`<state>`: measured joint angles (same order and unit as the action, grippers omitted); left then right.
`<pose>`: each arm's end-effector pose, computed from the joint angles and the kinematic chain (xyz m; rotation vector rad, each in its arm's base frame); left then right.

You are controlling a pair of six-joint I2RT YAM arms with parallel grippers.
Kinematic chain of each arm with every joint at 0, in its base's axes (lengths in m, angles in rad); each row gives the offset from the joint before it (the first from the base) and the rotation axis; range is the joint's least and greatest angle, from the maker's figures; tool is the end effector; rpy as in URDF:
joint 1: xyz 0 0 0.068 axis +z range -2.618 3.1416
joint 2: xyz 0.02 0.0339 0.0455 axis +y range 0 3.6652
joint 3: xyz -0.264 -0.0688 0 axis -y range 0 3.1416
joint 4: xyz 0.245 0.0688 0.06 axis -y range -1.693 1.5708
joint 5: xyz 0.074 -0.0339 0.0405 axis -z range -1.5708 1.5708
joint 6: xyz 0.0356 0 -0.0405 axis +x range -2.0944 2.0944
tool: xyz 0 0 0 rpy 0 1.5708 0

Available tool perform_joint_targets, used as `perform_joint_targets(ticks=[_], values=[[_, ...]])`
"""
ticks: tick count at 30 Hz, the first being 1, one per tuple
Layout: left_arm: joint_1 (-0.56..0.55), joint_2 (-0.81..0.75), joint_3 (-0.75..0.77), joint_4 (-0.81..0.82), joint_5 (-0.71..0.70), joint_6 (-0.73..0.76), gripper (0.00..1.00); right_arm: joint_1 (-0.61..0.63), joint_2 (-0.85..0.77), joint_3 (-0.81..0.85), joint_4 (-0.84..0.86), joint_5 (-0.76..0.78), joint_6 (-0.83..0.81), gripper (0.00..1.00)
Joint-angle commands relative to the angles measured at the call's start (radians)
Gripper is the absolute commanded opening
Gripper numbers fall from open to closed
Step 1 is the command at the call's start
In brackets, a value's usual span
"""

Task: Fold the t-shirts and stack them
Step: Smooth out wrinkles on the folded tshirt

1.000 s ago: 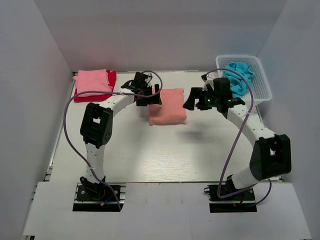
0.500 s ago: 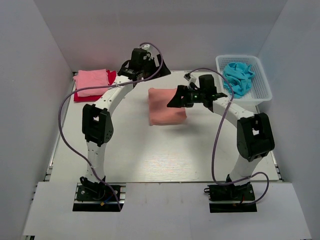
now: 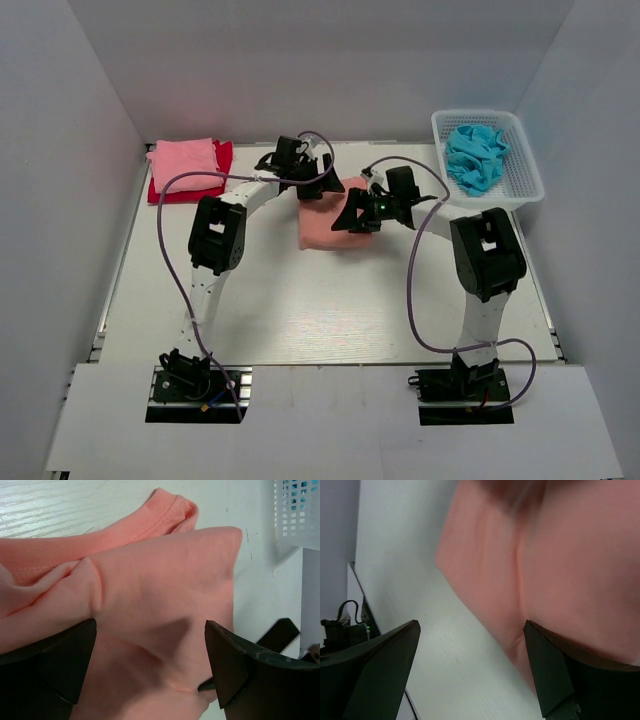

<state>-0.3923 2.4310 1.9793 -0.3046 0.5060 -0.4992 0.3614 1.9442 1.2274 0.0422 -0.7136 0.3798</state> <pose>0.4953 -0.2236 0.1606 0.1405 2.4353 -1.0164 0.3839 0.1700 0.1806 -0.3880 2.2861 1.1904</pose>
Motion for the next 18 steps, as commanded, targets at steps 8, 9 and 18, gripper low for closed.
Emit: perform_joint_targets(ticks=[8,9,18], values=[[0.036,0.017,0.038,-0.005,0.006,0.090,1.00,-0.035,0.101,-0.023,0.007,0.108,-0.113,0.90],[0.036,0.017,0.038,-0.005,0.006,0.090,1.00,-0.035,0.099,-0.013,-0.002,0.095,-0.120,0.90],[0.036,-0.200,0.035,-0.005,-0.055,0.074,1.00,-0.029,-0.091,0.127,-0.080,0.103,-0.081,0.90]])
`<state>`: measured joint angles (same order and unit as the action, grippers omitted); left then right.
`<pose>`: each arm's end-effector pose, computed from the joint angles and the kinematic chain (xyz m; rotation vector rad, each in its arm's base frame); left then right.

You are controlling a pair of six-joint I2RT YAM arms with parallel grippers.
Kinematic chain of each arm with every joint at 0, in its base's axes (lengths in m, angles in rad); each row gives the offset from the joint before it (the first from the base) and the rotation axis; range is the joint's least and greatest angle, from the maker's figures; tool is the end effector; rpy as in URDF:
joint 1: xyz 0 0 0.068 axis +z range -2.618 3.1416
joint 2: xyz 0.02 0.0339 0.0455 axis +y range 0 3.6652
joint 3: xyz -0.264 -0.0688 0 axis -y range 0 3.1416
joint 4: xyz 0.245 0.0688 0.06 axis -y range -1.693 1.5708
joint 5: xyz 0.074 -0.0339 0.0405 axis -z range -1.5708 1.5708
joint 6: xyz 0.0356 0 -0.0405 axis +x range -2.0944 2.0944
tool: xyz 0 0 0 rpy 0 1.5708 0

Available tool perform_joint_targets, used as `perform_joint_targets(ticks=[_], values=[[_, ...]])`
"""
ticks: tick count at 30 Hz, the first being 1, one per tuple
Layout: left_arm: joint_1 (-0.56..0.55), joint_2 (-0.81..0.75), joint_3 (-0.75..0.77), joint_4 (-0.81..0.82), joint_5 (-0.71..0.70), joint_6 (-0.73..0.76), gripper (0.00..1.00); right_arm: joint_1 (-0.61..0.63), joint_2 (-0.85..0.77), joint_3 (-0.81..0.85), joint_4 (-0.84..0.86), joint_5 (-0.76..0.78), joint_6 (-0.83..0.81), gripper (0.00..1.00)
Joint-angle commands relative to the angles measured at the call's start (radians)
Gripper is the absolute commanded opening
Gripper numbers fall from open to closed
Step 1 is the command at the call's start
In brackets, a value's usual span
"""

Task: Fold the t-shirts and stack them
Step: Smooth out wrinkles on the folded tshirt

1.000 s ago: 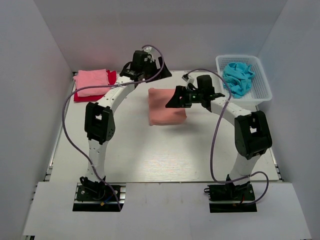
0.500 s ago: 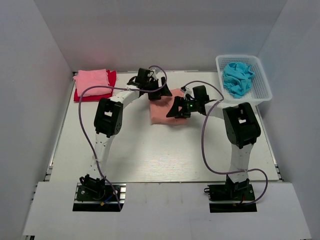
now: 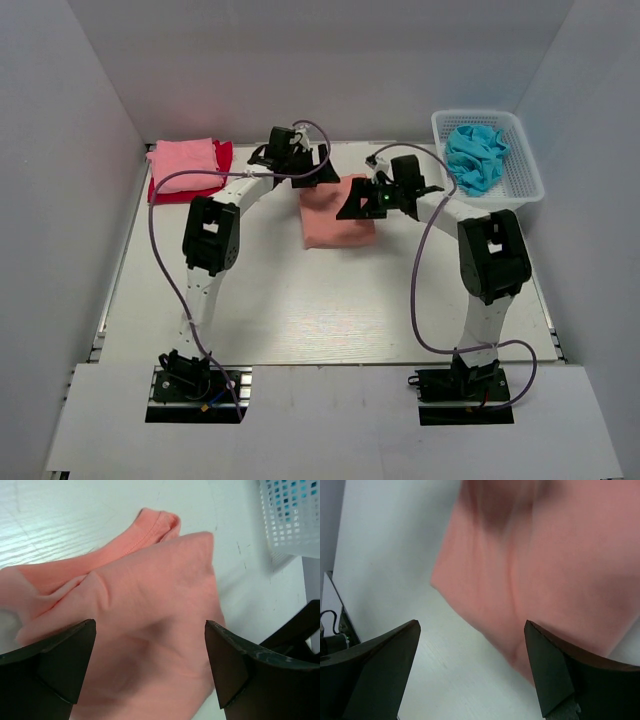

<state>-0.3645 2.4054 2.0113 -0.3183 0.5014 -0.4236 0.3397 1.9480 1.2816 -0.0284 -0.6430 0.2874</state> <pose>0.5026 -0.2101 0.1833 0.2063 2.3623 -0.9707 0.3942 0.1620 0.1890 -0.4164 2.2769 1.0549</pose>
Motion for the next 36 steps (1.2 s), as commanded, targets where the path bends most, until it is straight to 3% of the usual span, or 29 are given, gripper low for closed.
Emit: perform_joint_targets(ticks=[1,6,9,13,17,21,25,28,30,33,36], values=[[0.009,-0.227,-0.055,0.051,-0.067,-0.018,1.00,-0.010,-0.096,0.114,-0.016,0.040,0.021,0.90],[0.009,-0.272,-0.158,0.127,-0.083,-0.069,1.00,-0.011,-0.005,0.218,0.013,0.101,0.125,0.90],[0.009,-0.223,-0.158,0.127,-0.092,-0.078,1.00,-0.019,0.089,0.309,0.016,0.179,0.208,0.90],[0.009,-0.135,-0.149,0.180,-0.072,-0.078,1.00,-0.033,0.219,0.376,0.206,0.207,0.356,0.90],[0.009,-0.045,-0.105,0.153,-0.052,-0.069,1.00,-0.041,0.386,0.554,0.148,0.175,0.384,0.90],[0.030,-0.006,-0.132,0.173,-0.066,-0.081,1.00,-0.059,0.477,0.544,0.180,0.226,0.437,0.90],[0.061,-0.006,-0.160,0.159,-0.014,-0.095,1.00,-0.082,0.450,0.496,0.127,0.293,0.392,0.90],[0.084,-0.025,-0.186,0.194,0.017,-0.095,1.00,-0.096,0.392,0.418,0.197,0.200,0.365,0.90],[0.084,-0.025,-0.148,0.171,0.043,-0.095,1.00,-0.097,0.359,0.444,0.196,0.151,0.332,0.90],[0.084,-0.051,-0.054,0.118,0.031,-0.084,1.00,-0.084,0.293,0.563,0.061,0.126,0.195,0.90],[0.084,-0.144,-0.095,0.117,0.022,-0.084,1.00,-0.090,0.195,0.553,-0.016,0.103,0.121,0.90]])
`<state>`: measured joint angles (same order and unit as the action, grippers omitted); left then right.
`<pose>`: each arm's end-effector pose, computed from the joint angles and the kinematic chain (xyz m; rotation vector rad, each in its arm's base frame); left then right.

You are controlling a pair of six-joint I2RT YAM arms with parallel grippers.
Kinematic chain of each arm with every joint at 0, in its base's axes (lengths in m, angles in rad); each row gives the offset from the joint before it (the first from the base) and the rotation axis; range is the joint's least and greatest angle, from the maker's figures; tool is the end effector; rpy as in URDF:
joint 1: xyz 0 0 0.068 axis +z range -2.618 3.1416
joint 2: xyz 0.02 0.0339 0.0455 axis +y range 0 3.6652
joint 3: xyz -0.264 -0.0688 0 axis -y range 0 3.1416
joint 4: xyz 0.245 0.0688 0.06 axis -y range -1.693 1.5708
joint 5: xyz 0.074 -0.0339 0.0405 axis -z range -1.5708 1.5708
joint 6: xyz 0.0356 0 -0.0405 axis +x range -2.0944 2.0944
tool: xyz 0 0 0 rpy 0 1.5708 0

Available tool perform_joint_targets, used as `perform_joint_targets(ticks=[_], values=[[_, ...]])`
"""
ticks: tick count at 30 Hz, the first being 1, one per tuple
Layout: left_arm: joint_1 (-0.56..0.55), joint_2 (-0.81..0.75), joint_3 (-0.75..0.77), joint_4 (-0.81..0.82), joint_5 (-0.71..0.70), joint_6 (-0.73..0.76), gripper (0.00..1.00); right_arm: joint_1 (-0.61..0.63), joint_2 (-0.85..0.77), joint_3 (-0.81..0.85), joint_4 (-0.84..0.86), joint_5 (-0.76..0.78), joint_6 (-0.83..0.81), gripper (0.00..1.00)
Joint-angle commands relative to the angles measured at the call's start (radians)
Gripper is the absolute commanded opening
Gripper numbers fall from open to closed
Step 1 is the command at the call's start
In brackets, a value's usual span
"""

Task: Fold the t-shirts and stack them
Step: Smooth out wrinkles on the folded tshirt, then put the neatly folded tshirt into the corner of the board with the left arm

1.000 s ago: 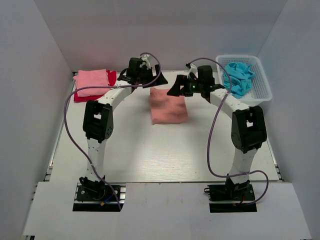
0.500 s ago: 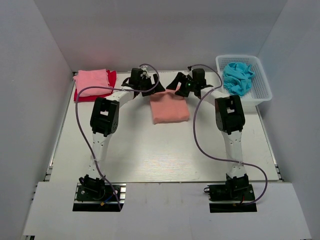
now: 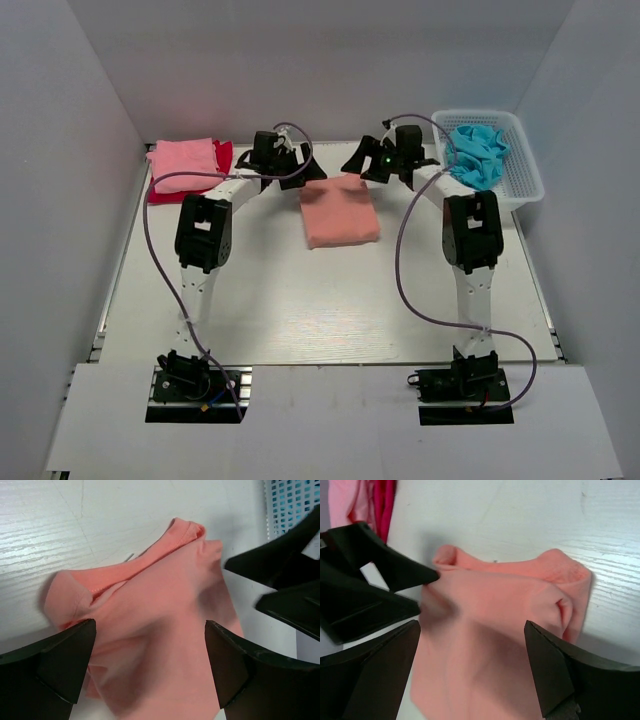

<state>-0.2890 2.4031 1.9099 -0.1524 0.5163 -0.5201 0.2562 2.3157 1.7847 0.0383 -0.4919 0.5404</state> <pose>0.5157 -0.1717 0.1649 0.0355 2.3086 -1.0049 0.5118 0.1514 0.1854 -0.0149 2.1515 0.9859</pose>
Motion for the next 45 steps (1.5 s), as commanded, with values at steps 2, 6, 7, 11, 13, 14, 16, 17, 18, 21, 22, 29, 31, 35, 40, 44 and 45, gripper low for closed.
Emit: perform_joint_targets(ticks=[2,6,7,11,13,14,16,17,18,21,22,29,31,35,40,44,45], values=[[0.008,-0.195,-0.072,-0.058,-0.019,-0.010,1.00,-0.005,-0.282,0.007,-0.113,-0.002,-0.169,0.90],[-0.013,-0.303,-0.210,-0.123,-0.135,-0.032,1.00,-0.011,-0.406,-0.119,-0.205,0.013,-0.315,0.90],[-0.013,-0.326,-0.224,-0.166,-0.151,-0.032,1.00,-0.008,-0.430,-0.119,-0.230,0.032,-0.342,0.90],[-0.045,-0.326,-0.252,-0.263,-0.211,-0.050,1.00,-0.008,-0.512,-0.182,-0.337,0.133,-0.347,0.90],[-0.058,-0.302,-0.238,-0.311,-0.260,-0.070,1.00,-0.009,-0.550,-0.188,-0.389,0.153,-0.364,0.90],[-0.070,-0.291,-0.238,-0.344,-0.297,-0.070,1.00,-0.009,-0.562,-0.177,-0.411,0.195,-0.373,0.90],[-0.085,-0.250,-0.197,-0.371,-0.334,-0.070,0.98,-0.008,-0.591,-0.169,-0.466,0.219,-0.387,0.90],[-0.097,-0.230,-0.152,-0.412,-0.369,-0.070,0.96,-0.012,-0.617,-0.169,-0.478,0.251,-0.390,0.90],[-0.098,-0.208,-0.126,-0.435,-0.384,-0.070,0.95,-0.009,-0.624,-0.171,-0.500,0.263,-0.392,0.90],[-0.122,-0.118,-0.031,-0.476,-0.433,-0.070,0.91,-0.008,-0.680,-0.208,-0.500,0.309,-0.392,0.90],[-0.137,-0.093,-0.006,-0.489,-0.433,-0.058,0.89,-0.006,-0.690,-0.218,-0.500,0.322,-0.392,0.90],[-0.205,0.085,0.184,-0.693,-0.610,-0.049,0.59,-0.011,-0.794,-0.307,-0.482,0.414,-0.395,0.90],[-0.214,0.085,0.154,-0.716,-0.633,-0.049,0.55,-0.008,-0.805,-0.332,-0.476,0.429,-0.387,0.90],[-0.251,0.076,0.095,-0.700,-0.664,-0.037,0.42,-0.009,-0.852,-0.390,-0.433,0.441,-0.373,0.90],[-0.251,0.076,0.200,-0.691,-0.709,0.054,0.00,-0.009,-0.863,-0.422,-0.430,0.464,-0.359,0.90],[-0.251,-0.051,0.230,-0.635,-0.805,0.184,0.00,-0.008,-0.900,-0.499,-0.430,0.487,-0.367,0.90],[-0.251,-0.094,0.203,-0.598,-0.818,0.256,0.00,-0.009,-0.904,-0.519,-0.426,0.487,-0.366,0.90]])
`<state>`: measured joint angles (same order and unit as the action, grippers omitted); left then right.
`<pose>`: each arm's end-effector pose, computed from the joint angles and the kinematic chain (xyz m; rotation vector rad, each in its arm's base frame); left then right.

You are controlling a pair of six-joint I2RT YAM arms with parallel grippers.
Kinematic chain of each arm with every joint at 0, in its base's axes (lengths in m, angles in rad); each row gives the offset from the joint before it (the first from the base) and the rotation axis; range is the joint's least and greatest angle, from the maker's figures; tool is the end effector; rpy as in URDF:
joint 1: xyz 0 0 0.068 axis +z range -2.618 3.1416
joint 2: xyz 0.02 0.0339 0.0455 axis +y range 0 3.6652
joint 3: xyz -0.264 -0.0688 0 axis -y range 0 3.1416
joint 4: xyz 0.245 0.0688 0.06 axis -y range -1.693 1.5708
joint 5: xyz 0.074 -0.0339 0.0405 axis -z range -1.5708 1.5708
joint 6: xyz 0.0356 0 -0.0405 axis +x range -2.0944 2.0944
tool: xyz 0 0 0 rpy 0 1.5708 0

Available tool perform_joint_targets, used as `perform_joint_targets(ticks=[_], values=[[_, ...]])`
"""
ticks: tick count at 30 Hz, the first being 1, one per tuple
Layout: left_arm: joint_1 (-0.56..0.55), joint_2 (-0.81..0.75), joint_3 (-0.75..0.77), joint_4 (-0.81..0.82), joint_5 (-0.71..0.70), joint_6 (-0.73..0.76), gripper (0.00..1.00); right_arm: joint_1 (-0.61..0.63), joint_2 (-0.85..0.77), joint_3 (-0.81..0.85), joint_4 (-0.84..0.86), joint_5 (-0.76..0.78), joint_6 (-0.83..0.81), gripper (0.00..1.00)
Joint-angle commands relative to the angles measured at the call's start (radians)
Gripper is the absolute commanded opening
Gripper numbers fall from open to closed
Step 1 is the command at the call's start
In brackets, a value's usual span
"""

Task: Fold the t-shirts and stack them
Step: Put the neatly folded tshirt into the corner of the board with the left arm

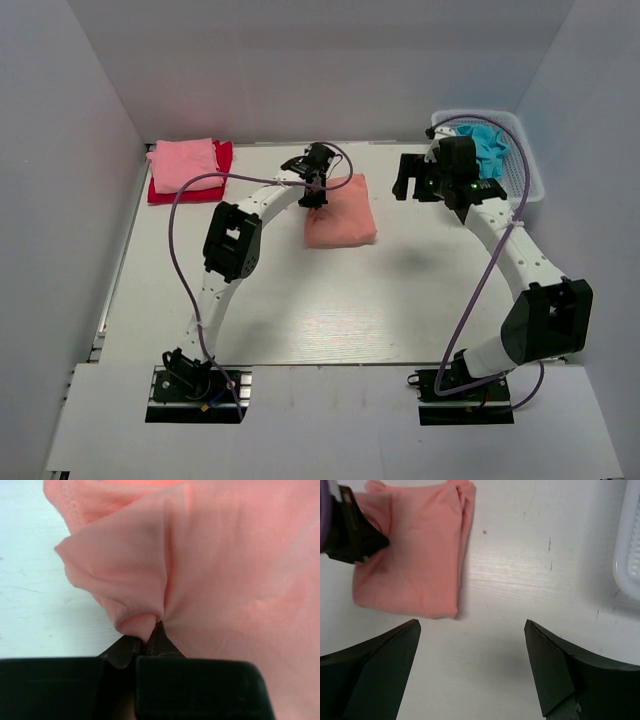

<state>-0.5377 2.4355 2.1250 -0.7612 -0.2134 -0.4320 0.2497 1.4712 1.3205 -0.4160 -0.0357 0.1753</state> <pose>0.4544 -0.2622 0.1716 0.0665 2.6028 -0.0625 0.3267 0.0846 0.3399 -0.1010 2.1484 0.2865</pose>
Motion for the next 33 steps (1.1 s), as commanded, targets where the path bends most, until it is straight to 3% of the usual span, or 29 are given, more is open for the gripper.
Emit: perform_joint_targets(ticks=[1,7,12,14,26,33], values=[[0.011,-0.169,-0.061,0.040,-0.089,0.189,0.00,-0.001,-0.080,-0.075,0.035,0.031,0.013,0.90],[0.044,-0.418,-0.176,0.135,-0.038,0.488,0.00,-0.001,-0.199,-0.283,0.087,0.065,0.033,0.90],[0.093,-0.567,-0.338,0.249,-0.024,0.622,0.00,-0.003,-0.298,-0.430,0.132,0.102,0.078,0.90],[0.125,-0.590,-0.338,0.249,-0.011,0.645,0.00,-0.003,-0.337,-0.446,0.128,0.114,0.082,0.90],[0.318,-0.518,-0.117,0.195,0.078,0.776,0.00,-0.003,-0.370,-0.373,0.069,0.114,0.118,0.90],[0.422,-0.498,-0.118,0.227,0.158,0.796,0.00,-0.003,-0.325,-0.363,0.066,0.117,0.128,0.90]])
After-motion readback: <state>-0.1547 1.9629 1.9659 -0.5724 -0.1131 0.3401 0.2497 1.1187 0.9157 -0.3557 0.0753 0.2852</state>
